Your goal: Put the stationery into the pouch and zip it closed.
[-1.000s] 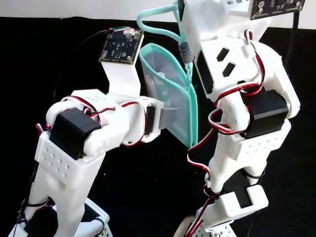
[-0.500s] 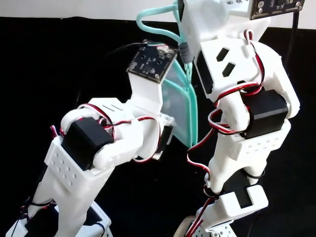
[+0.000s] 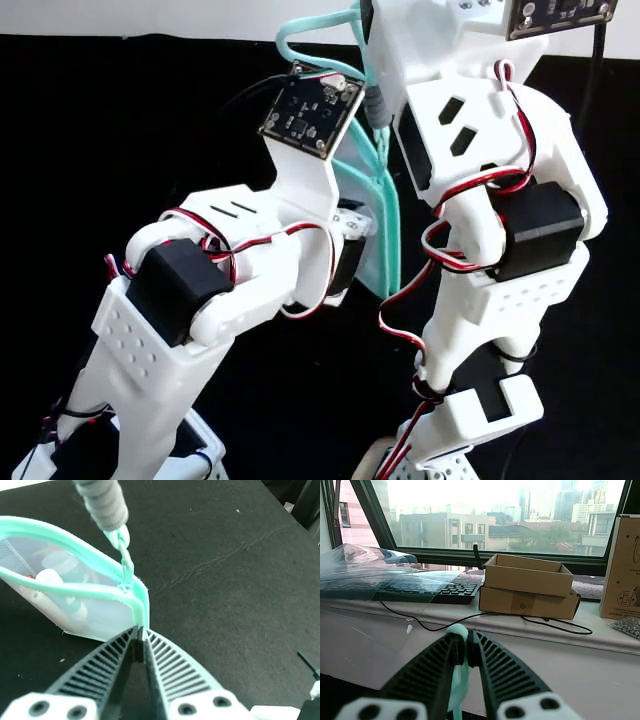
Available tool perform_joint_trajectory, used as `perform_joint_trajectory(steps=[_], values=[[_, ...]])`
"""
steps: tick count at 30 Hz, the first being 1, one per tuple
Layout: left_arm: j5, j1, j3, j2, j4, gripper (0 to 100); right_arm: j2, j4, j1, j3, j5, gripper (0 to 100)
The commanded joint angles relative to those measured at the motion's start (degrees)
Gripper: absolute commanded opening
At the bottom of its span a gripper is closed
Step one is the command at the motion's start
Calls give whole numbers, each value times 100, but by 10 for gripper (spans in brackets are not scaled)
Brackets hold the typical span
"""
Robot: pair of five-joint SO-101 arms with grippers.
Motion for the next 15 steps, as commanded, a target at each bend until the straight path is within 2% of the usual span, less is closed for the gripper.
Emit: perform_joint_trajectory(steps=[1,7,15], values=[[-18,4,-31,-92,-88,99,-189,-145,57,-13,-53,5],[765,-13,-31,-84,-53,243,-180,-145,57,-13,-53,5],[1662,-1051,356,-92,-835,245,-180,-145,57,-13,-44,5]])
